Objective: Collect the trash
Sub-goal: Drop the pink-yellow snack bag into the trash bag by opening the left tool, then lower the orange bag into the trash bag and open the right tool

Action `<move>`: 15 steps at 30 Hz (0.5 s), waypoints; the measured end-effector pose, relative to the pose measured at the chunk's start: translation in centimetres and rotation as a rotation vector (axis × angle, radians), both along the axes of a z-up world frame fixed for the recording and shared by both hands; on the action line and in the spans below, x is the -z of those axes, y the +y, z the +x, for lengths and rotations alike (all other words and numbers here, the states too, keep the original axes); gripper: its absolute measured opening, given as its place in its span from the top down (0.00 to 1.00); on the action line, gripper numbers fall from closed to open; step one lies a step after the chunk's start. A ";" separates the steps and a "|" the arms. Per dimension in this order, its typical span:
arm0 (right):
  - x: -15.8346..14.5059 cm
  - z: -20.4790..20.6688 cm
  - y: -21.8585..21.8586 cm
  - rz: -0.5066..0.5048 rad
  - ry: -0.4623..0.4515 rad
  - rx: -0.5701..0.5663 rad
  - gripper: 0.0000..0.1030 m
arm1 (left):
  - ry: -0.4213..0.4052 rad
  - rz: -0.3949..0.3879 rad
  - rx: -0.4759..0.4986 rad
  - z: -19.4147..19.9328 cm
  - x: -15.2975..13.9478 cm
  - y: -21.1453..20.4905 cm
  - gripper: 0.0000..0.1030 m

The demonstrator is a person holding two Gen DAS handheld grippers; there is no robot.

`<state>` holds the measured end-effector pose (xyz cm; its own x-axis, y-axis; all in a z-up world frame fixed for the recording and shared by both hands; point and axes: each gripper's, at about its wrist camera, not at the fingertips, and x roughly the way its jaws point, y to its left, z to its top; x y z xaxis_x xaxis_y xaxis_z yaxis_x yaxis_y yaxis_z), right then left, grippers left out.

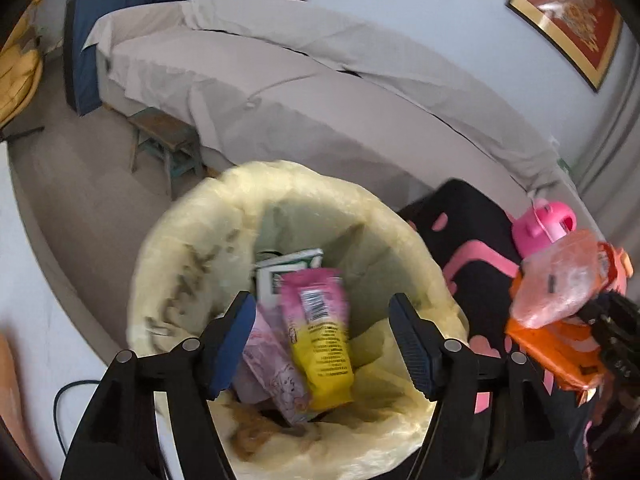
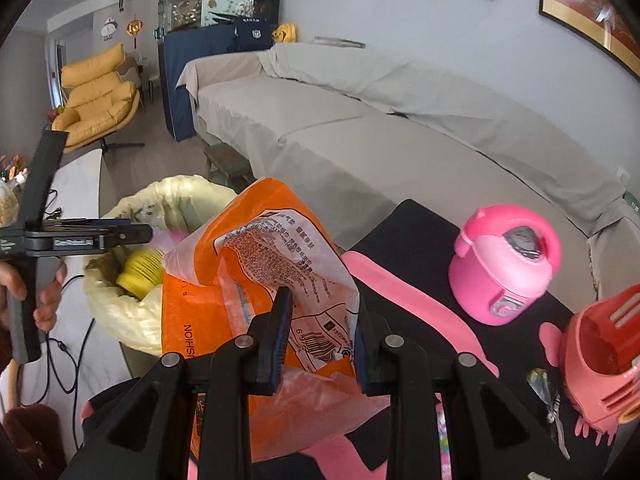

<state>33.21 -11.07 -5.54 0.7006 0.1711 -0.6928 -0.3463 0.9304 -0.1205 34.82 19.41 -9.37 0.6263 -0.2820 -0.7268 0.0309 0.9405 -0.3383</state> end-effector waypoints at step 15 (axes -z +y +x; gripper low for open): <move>5.5 8.1 18.1 -0.112 0.061 -0.189 0.74 | -0.119 0.075 -0.274 -5.4 -3.4 9.9 0.21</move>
<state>41.29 7.07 -10.99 0.6194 0.2152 -0.7550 -0.5232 0.8302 -0.1926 29.39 29.31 -5.93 0.7534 -0.0394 -0.6564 -0.1922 0.9414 -0.2771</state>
